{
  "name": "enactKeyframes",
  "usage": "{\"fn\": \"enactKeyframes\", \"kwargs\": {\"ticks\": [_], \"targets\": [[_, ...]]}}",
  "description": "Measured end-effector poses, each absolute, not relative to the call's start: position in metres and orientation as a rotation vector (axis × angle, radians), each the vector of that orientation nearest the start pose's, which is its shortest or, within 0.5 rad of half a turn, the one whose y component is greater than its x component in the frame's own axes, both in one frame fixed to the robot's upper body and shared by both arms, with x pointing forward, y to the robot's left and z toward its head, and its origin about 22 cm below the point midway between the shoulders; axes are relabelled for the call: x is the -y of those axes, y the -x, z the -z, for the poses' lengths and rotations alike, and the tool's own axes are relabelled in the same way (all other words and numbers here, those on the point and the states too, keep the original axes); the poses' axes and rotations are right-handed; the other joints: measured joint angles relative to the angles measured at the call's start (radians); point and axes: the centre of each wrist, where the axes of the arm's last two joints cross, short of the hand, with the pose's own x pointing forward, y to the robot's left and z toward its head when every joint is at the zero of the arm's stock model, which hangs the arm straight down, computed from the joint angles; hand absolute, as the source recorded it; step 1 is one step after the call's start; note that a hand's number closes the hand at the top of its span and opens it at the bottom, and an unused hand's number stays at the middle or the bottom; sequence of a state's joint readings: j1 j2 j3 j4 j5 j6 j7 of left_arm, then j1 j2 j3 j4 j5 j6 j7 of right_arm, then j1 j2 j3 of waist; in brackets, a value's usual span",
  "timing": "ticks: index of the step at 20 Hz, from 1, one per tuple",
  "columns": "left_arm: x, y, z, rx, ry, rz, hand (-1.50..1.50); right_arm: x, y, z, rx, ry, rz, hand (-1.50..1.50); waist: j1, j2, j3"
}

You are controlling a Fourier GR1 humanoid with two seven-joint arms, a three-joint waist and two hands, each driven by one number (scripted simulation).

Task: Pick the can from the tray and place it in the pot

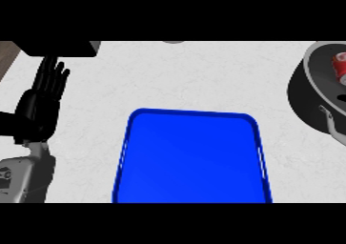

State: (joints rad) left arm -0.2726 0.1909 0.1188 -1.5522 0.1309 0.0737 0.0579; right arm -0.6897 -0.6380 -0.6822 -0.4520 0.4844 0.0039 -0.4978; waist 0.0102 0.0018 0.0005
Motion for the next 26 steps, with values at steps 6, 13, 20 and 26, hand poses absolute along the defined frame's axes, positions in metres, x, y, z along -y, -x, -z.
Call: {"fn": "enactKeyframes", "kwargs": {"ticks": [6,13,20,26], "targets": [[-0.268,-0.301,-0.081,1.763,-0.093,-0.04,0.0,0.522,-0.314,-0.086,1.679,0.76,0.063,-1.5,0.0,0.003,0.001],[-0.269,-0.301,-0.082,1.771,-0.088,-0.038,0.0,0.568,-0.264,-0.089,1.741,0.748,0.198,-1.5,0.007,0.007,0.003],[-0.267,-0.302,-0.088,1.777,-0.081,-0.04,0.0,0.599,-0.217,-0.093,1.762,0.776,0.259,-1.5,0.014,0.011,0.006],[-0.266,-0.306,-0.085,1.771,-0.089,-0.039,0.0,0.618,-0.181,-0.095,1.766,0.782,0.265,-1.5,0.01,0.013,0.007]]}}
